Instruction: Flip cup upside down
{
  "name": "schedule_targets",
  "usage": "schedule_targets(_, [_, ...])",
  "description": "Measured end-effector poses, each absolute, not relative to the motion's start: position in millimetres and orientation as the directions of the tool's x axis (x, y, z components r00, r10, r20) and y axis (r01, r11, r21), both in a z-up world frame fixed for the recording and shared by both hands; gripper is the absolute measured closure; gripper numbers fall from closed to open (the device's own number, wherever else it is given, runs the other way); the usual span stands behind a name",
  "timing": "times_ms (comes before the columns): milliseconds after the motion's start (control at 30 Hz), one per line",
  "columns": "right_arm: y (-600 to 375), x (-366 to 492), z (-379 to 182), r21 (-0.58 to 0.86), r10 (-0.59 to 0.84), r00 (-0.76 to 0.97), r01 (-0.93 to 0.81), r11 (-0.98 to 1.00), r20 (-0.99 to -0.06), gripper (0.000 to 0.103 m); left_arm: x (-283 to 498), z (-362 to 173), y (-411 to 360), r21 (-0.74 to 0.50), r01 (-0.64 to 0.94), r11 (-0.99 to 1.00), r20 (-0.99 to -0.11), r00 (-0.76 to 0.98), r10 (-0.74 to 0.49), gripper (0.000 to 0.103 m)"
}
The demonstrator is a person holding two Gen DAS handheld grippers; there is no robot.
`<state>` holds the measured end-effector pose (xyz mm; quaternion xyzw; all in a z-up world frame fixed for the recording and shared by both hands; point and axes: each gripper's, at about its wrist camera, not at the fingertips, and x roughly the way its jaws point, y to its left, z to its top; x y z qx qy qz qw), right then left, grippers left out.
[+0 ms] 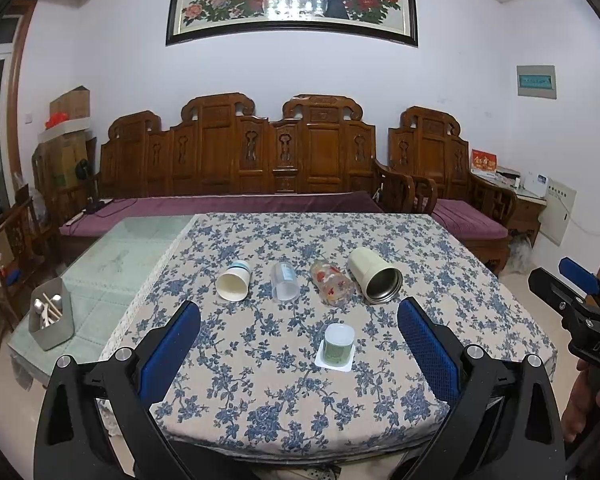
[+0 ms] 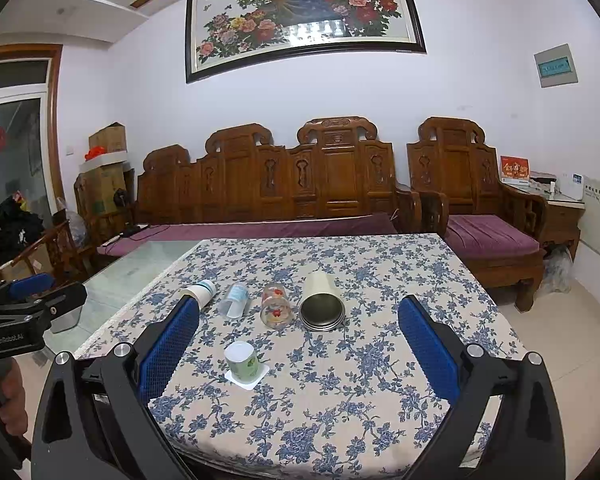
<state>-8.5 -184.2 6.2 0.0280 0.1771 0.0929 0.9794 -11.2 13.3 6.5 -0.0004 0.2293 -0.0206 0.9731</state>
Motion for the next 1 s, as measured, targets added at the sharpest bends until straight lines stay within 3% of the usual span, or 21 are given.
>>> schedule_targets(1000, [-181.4,-16.6,10.9,0.082,0.194,0.925,-0.177,0.981,-0.326,0.003,-20.3,13.4,9.9,-0.006,0.047,0.999,-0.421,0.906,-0.045,0.008])
